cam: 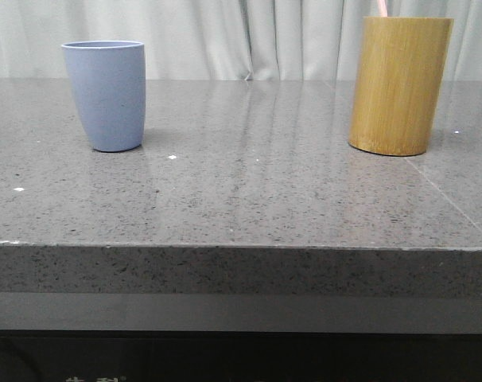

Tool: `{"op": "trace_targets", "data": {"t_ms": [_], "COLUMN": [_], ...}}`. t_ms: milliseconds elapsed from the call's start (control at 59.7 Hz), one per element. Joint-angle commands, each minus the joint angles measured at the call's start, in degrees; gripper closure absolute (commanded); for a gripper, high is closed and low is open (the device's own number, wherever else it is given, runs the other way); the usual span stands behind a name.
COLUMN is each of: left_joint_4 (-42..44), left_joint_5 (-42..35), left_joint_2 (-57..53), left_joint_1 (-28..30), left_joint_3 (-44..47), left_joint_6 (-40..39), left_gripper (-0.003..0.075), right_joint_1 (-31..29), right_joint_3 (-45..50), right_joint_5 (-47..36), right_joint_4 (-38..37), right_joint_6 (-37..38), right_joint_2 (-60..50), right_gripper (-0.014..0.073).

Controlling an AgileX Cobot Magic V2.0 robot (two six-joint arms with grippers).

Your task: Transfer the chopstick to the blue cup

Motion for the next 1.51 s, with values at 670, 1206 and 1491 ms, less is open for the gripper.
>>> {"op": "trace_targets", "data": {"t_ms": [670, 1206, 1491], "left_joint_4": [-1.0, -2.7, -3.0], "left_joint_5": [36.0, 42.5, 41.9], "left_joint_2": [52.5, 66.6, 68.0], "left_joint_1": [-12.6, -13.4, -15.1], "left_joint_3": [-56.5, -66.7, -67.3], "left_joint_6": [2.7, 2.7, 2.9], "left_gripper": [0.0029, 0.0038, 0.0426], "right_joint_1": [-0.2, -0.2, -0.2], "right_joint_3": [-2.0, -2.0, -2.0], "right_joint_5": [-5.8, -5.8, -5.7], "right_joint_4": [0.3, 0.3, 0.3], "right_joint_6": [-0.3, -0.3, -0.3], "right_joint_2": [0.4, 0.4, 0.4], "right_gripper": [-0.005, -0.005, -0.005]}}
